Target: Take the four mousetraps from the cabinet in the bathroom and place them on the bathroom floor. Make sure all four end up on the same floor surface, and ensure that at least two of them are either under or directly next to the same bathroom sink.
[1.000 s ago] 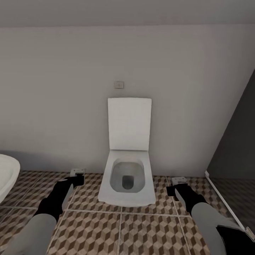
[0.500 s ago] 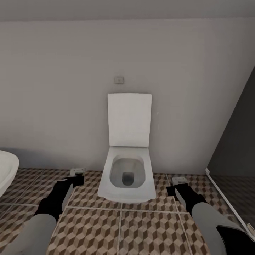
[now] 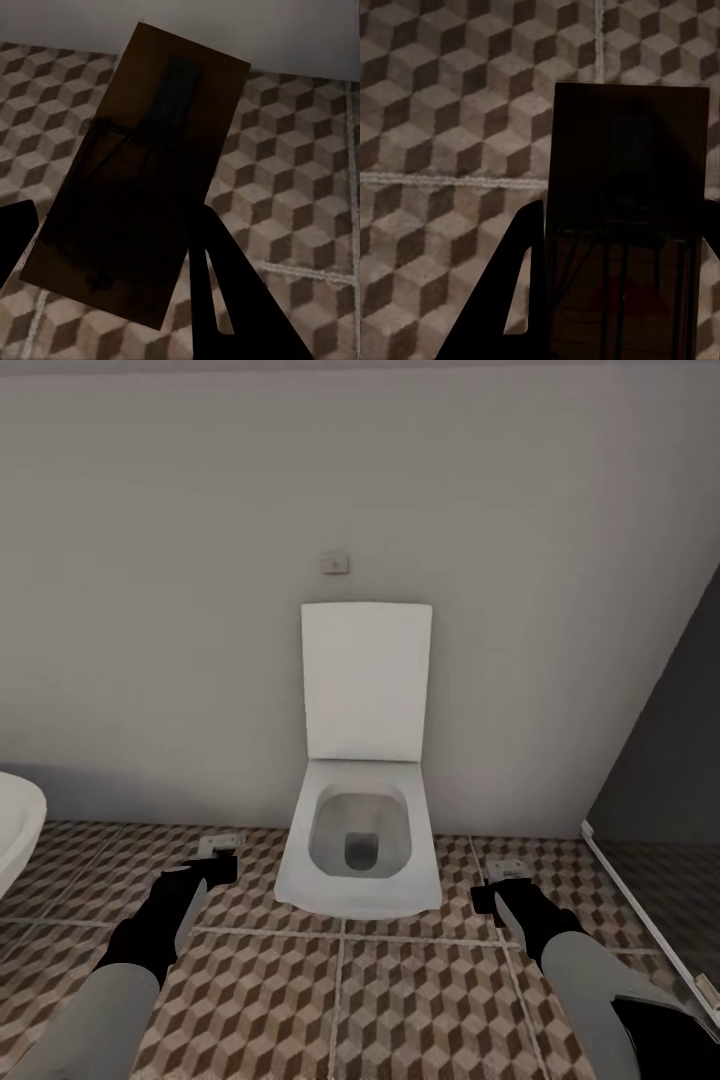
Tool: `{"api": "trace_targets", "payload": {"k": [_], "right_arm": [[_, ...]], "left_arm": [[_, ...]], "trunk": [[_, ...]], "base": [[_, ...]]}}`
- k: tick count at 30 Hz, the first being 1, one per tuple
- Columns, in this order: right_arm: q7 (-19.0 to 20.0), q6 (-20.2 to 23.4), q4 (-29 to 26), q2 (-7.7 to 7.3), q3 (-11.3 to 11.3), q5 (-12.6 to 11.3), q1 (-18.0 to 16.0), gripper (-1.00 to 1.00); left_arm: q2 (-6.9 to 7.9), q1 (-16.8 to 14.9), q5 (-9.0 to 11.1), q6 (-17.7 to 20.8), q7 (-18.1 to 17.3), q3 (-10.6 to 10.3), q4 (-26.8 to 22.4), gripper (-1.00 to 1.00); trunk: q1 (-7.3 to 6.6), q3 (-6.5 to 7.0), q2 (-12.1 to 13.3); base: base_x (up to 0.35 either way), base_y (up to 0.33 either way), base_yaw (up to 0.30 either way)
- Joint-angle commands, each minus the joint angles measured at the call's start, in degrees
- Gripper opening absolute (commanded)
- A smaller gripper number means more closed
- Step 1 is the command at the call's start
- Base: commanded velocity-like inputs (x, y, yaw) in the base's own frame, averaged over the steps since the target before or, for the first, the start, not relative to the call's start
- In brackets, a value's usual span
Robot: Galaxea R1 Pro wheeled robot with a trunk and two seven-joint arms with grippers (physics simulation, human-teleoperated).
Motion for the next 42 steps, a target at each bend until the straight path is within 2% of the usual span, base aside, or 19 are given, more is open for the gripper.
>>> {"api": "trace_targets", "payload": {"k": [1,31,42], "right_arm": [[0.10,0.27,-0.09,0.05,-0.38,0.52,-0.02,-1.00],[0.16,0.27,-0.09,0.05,-0.35,0.52,-0.02,-1.00],[0.14,0.27,-0.09,0.05,-0.29,0.52,-0.02,-1.00]], "left_arm": [[-0.02,-0.02,-0.43,0.28,-0.07,0.01,-0.08,-1.00],[-0.03,-0.02,-0.40,0.28,-0.16,0.04,-0.29,-1.00],[-0.03,-0.02,-0.51,0.80,-0.50,-0.05,-1.24,-1.00]], "trunk": [[0.01,-0.28,-0.04],[0.78,-6.93,-0.44],[0.78,-6.93,-0.44]], "base": [[0.000,0.000,0.000],[0.000,0.000,0.000],[0.000,0.000,0.000]]}}
